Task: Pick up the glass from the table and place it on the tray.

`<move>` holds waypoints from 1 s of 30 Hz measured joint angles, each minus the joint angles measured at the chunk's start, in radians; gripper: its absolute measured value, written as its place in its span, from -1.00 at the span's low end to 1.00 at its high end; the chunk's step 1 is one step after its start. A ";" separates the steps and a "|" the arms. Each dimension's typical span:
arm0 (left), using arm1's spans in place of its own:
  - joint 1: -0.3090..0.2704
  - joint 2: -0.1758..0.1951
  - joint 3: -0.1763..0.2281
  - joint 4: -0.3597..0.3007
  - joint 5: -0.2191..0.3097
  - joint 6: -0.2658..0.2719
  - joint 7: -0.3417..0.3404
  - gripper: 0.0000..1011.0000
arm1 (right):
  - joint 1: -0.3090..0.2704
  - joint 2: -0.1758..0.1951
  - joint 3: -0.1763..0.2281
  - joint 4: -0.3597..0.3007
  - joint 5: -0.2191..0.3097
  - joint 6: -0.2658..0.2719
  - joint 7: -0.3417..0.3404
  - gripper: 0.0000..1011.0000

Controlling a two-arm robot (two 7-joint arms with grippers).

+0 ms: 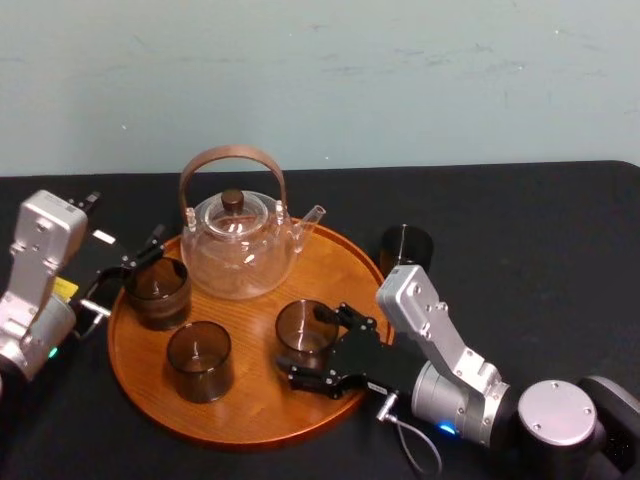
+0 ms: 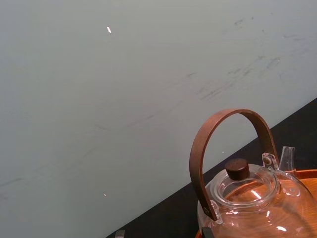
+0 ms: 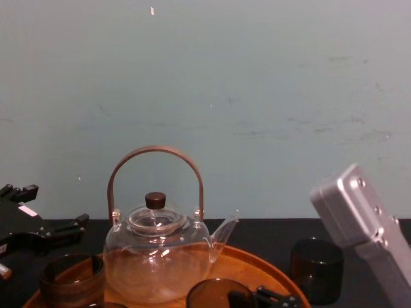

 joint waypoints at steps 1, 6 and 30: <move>0.000 0.000 0.000 0.000 0.000 0.000 0.000 0.98 | 0.001 -0.001 -0.002 0.002 0.000 0.000 0.000 0.81; 0.000 0.000 0.000 0.000 0.000 0.000 0.000 0.98 | 0.008 -0.006 -0.013 0.018 -0.002 0.000 0.002 0.81; 0.000 0.000 0.000 0.000 0.000 0.000 0.000 0.98 | 0.027 -0.020 -0.036 0.064 -0.013 0.001 0.003 0.81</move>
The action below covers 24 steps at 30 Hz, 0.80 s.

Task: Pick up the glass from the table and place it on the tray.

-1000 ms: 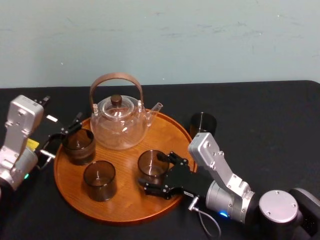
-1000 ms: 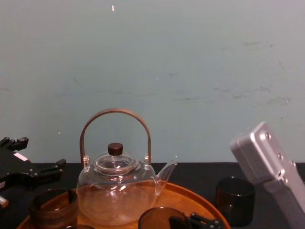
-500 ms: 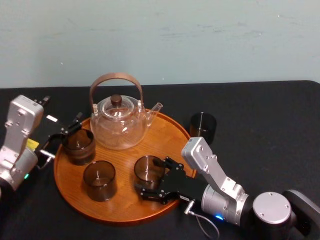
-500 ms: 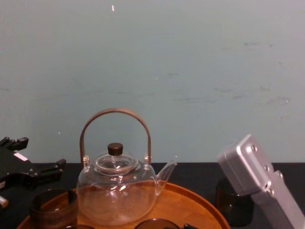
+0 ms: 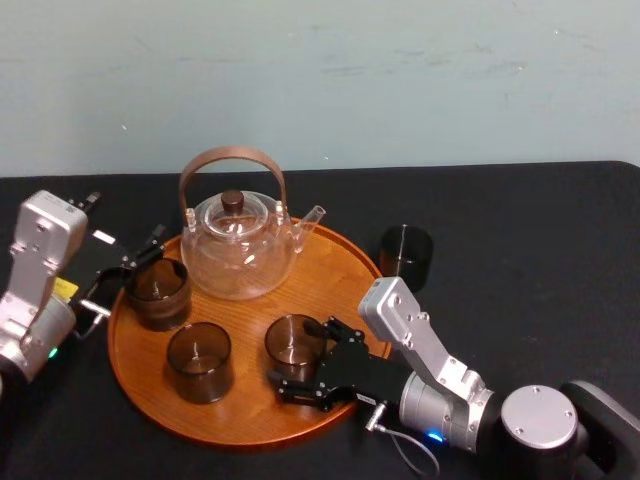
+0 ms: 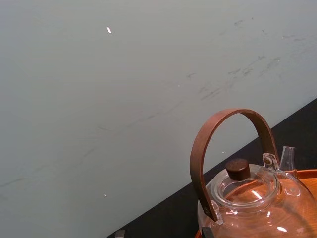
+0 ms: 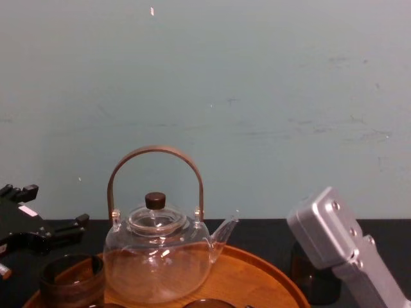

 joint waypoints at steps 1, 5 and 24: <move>0.000 0.000 0.000 0.000 0.000 0.000 0.000 0.98 | 0.000 0.000 0.000 0.000 0.000 0.000 0.000 0.81; 0.000 0.000 0.000 0.000 0.000 0.000 0.000 0.98 | -0.001 0.001 0.000 0.000 -0.001 0.004 0.000 0.86; 0.000 0.000 0.000 0.000 0.000 0.000 0.000 0.98 | -0.030 0.030 0.023 -0.069 0.012 -0.018 -0.003 0.98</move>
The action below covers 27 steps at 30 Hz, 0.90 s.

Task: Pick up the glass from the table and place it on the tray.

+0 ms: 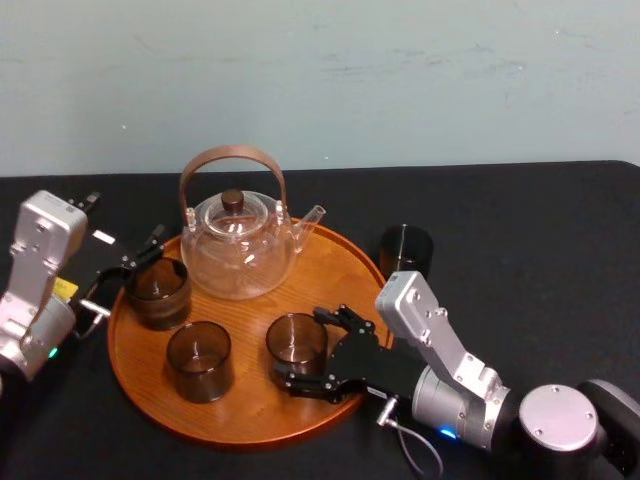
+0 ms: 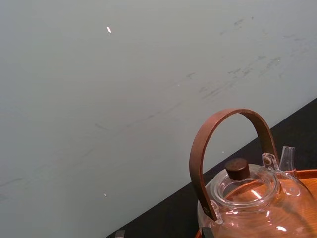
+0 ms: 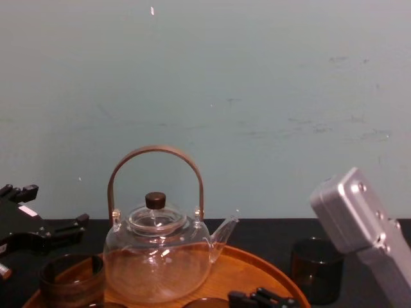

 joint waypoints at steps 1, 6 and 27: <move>0.000 0.000 0.000 0.000 0.000 0.000 0.000 0.98 | -0.002 0.002 0.001 -0.004 0.000 -0.002 -0.001 0.98; 0.000 0.000 0.000 0.000 0.000 0.000 0.000 0.98 | -0.012 0.013 0.008 -0.028 0.000 -0.008 -0.006 0.98; 0.000 0.000 0.000 0.000 0.000 0.000 0.000 0.98 | -0.071 0.064 0.052 -0.145 0.021 -0.046 -0.013 0.98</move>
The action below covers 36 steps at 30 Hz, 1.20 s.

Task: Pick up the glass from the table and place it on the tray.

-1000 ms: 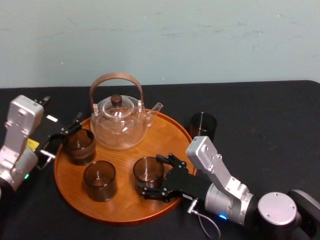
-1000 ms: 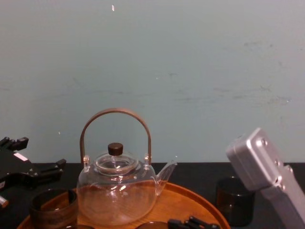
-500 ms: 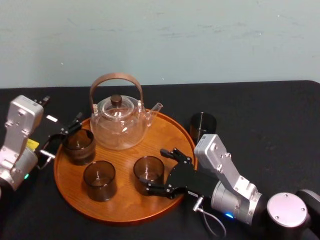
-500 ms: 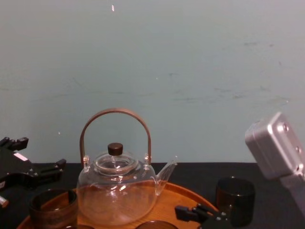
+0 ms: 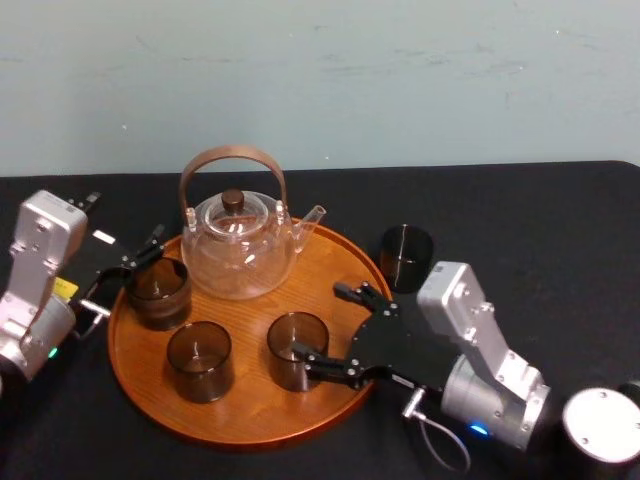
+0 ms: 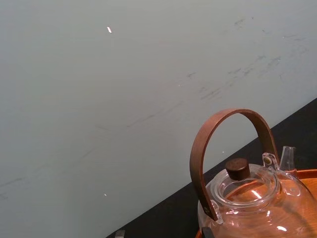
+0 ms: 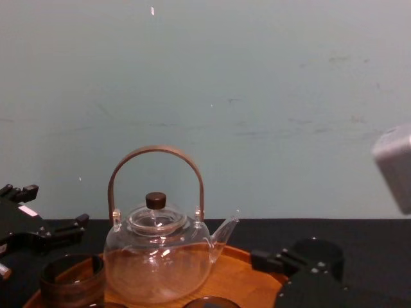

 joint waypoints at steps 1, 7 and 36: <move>0.000 0.000 0.000 0.000 0.000 0.000 0.000 0.98 | -0.009 0.007 0.009 -0.011 0.004 -0.004 -0.004 0.98; 0.000 0.000 0.000 0.000 0.000 0.000 0.000 0.98 | -0.045 0.032 0.049 -0.043 0.021 -0.012 -0.022 0.98; 0.000 0.000 0.000 0.000 0.000 0.000 0.000 0.98 | -0.154 0.067 0.264 -0.047 0.082 0.002 -0.106 0.98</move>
